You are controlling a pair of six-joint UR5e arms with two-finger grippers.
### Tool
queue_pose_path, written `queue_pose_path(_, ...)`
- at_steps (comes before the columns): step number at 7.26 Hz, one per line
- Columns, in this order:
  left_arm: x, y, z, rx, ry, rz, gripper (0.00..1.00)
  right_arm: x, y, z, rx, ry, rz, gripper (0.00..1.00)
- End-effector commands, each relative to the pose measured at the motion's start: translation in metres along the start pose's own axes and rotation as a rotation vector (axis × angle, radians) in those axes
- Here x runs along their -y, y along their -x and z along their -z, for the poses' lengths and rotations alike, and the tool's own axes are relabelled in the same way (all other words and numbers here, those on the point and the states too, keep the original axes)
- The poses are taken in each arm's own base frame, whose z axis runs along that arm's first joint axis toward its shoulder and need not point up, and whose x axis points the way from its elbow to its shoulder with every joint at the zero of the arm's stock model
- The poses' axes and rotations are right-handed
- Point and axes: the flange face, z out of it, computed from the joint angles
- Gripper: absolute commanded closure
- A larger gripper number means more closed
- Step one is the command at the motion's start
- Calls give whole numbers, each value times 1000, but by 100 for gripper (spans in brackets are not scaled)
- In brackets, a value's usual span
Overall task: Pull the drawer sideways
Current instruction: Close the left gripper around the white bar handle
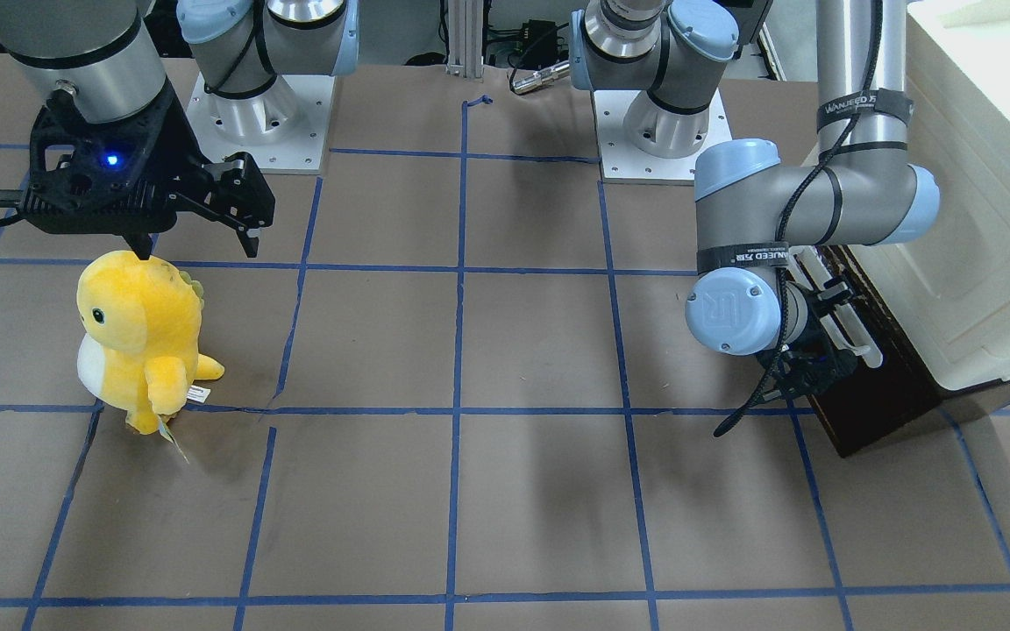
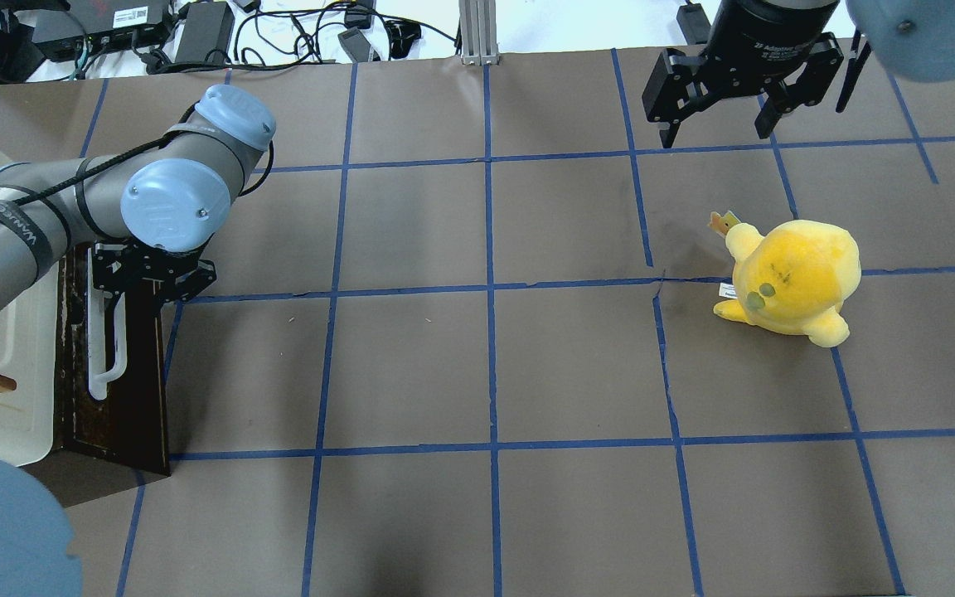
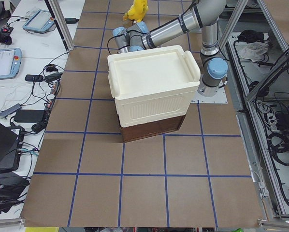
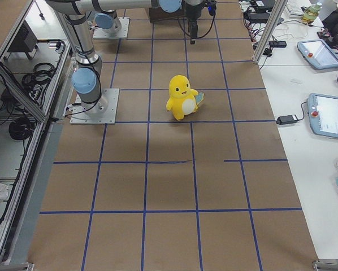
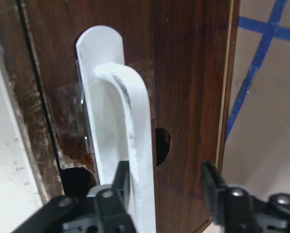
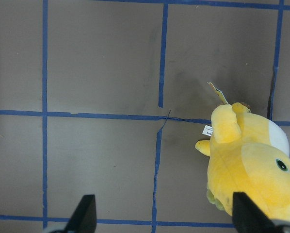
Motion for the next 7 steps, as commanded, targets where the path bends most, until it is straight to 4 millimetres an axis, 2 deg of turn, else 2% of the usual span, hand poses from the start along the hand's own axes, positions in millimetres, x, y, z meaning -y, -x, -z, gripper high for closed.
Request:
queue_pose_path(1,-1,0,0,-1,1,0,51,0,0,0,0,0,0,0)
queue_pose_path(7,1,7,4,-6,-7,-10,51,0,0,0,0,0,2,0)
